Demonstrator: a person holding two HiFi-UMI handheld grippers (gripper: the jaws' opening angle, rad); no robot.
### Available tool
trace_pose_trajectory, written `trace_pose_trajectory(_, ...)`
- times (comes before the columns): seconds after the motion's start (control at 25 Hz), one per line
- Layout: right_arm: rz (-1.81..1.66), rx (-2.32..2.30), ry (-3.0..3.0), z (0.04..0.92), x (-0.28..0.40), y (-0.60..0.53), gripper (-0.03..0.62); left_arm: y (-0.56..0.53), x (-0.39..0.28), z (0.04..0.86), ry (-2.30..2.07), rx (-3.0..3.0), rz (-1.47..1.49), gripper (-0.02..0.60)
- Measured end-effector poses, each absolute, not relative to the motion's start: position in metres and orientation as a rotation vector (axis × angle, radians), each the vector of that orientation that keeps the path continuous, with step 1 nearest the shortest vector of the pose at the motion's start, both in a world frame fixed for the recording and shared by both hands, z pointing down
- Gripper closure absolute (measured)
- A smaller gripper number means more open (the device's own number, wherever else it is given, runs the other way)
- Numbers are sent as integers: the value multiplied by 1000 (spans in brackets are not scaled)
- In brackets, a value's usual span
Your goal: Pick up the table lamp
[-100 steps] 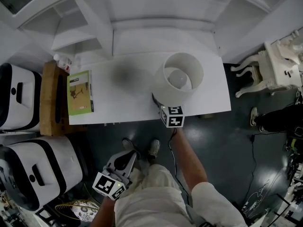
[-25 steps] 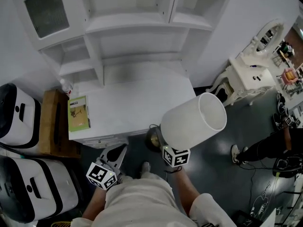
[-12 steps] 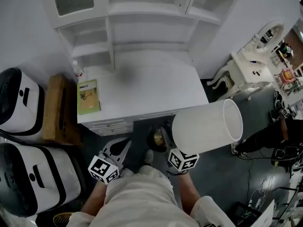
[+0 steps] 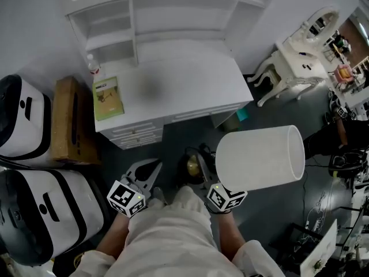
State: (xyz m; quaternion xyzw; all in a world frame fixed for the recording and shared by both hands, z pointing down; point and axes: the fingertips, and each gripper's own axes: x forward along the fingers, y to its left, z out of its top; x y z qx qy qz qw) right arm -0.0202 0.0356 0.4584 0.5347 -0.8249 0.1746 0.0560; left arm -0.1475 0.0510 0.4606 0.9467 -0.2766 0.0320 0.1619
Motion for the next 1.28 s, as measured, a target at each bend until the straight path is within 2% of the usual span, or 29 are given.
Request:
trace_pose_trajectory(0.32,561,1681,-2532,450,-12,73,549,69,-137,457,-750,2719,75,575)
trace_pose_trajectory(0.96,623,1708,-2540,454,46,117,551,98,-65,454,-717,2730,97,575)
trace_pose_trajectory(1.28,689,1696,-2551,458,52,127,551,109,-51,454,-684,2739,126,574)
